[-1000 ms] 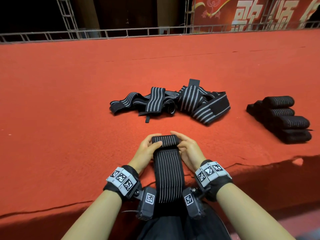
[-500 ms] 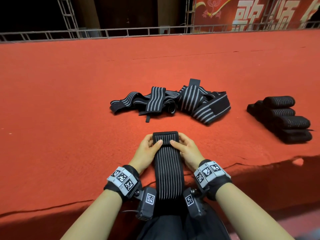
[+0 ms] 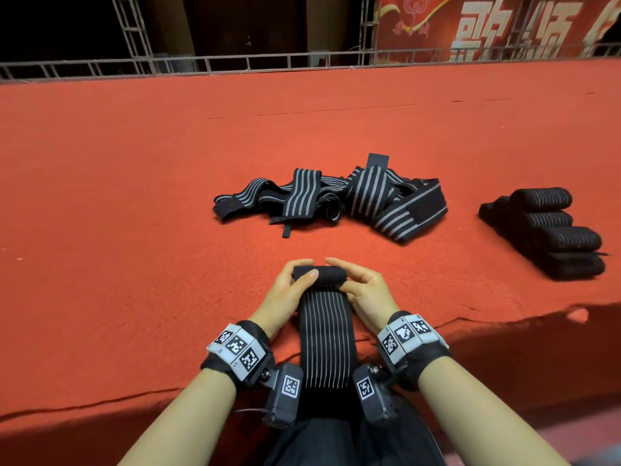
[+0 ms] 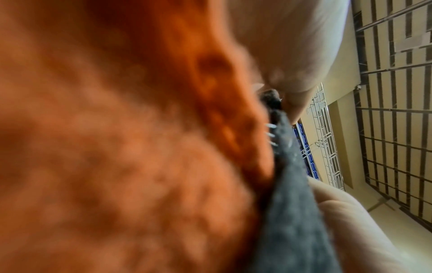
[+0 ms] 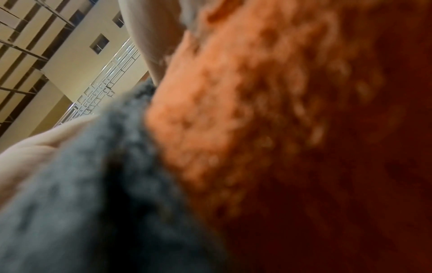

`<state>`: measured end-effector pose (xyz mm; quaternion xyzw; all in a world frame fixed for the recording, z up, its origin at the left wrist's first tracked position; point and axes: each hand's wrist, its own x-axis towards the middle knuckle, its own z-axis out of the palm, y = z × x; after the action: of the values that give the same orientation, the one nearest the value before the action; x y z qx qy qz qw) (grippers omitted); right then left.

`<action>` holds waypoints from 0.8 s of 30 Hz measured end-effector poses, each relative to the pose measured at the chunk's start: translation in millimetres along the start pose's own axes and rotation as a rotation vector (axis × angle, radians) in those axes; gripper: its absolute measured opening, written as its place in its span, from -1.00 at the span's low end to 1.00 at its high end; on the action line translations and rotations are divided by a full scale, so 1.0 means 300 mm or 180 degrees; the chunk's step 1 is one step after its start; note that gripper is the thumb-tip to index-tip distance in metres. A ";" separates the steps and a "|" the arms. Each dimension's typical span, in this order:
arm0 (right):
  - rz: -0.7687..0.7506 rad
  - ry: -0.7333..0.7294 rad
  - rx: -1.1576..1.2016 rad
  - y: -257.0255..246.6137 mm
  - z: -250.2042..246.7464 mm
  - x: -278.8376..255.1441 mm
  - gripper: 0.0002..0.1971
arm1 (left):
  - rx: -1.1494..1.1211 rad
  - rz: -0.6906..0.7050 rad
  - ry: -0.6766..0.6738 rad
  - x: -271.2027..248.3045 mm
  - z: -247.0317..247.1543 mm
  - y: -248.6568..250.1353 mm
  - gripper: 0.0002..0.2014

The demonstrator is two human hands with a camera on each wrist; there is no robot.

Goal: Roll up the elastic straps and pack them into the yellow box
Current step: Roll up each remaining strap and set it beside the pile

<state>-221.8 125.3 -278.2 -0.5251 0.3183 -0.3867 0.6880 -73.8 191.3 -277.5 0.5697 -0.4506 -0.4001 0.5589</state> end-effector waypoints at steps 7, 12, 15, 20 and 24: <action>0.0112 -0.0044 0.0216 -0.011 -0.007 0.014 -0.65 | -0.0394 -0.0266 0.0036 -0.006 -0.014 0.019 -0.60; -0.0032 -0.0098 -0.0285 -0.006 0.019 0.009 -0.68 | -0.0201 -0.0138 0.0030 0.001 -0.007 0.000 -0.46; -0.0188 -0.0036 -0.0577 0.004 0.025 0.013 -0.64 | -0.0002 -0.0045 0.0006 0.008 0.000 0.000 -0.35; -0.0295 -0.0061 -0.0740 0.002 0.016 0.004 -0.67 | 0.0237 0.0001 -0.0132 0.011 0.006 0.001 -0.31; -0.0195 -0.0065 -0.0651 -0.008 0.015 0.007 -0.69 | 0.0120 0.0143 -0.0059 0.004 0.003 0.001 -0.39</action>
<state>-217.5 125.3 -274.8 -0.6060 0.3329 -0.3678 0.6219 -74.3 189.9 -277.0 0.5661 -0.4759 -0.3841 0.5527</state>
